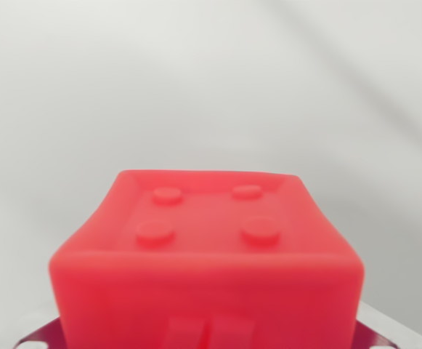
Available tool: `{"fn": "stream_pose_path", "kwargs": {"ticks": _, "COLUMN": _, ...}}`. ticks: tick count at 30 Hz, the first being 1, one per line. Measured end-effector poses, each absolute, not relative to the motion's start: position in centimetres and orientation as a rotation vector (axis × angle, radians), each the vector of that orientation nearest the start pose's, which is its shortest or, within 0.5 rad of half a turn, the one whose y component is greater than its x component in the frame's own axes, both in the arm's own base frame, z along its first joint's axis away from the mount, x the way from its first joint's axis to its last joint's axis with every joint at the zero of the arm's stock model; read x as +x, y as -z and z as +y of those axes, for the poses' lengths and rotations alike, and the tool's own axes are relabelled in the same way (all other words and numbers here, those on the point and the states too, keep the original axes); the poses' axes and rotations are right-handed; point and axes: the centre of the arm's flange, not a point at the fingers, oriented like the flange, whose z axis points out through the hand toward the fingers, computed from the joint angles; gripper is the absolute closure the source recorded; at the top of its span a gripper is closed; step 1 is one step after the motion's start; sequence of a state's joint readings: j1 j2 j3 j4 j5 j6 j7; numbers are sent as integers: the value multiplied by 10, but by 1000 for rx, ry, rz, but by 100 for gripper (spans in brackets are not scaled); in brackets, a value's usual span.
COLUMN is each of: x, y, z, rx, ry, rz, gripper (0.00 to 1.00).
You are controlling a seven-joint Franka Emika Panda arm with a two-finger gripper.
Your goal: Destack cube
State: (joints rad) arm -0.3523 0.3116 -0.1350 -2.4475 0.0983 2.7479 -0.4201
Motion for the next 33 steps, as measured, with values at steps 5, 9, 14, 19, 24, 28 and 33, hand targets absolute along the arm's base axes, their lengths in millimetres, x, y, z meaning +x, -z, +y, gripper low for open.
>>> {"fn": "stream_pose_path", "kwargs": {"ticks": 5, "x": 423, "y": -164, "z": -232, "rx": -3133, "ry": -12, "rz": 237, "gripper": 100}}
{"fn": "stream_pose_path", "kwargs": {"ticks": 9, "x": 423, "y": -155, "z": -233, "rx": -3133, "ry": -11, "rz": 238, "gripper": 100}}
{"fn": "stream_pose_path", "kwargs": {"ticks": 14, "x": 423, "y": -145, "z": -232, "rx": -3133, "ry": -13, "rz": 238, "gripper": 100}}
{"fn": "stream_pose_path", "kwargs": {"ticks": 19, "x": 423, "y": -136, "z": -232, "rx": -3134, "ry": -11, "rz": 237, "gripper": 100}}
{"fn": "stream_pose_path", "kwargs": {"ticks": 24, "x": 423, "y": -128, "z": -232, "rx": -3133, "ry": -12, "rz": 236, "gripper": 100}}
{"fn": "stream_pose_path", "kwargs": {"ticks": 28, "x": 423, "y": -124, "z": -233, "rx": -3134, "ry": -10, "rz": 236, "gripper": 100}}
{"fn": "stream_pose_path", "kwargs": {"ticks": 33, "x": 423, "y": -119, "z": -232, "rx": -3133, "ry": -11, "rz": 236, "gripper": 100}}
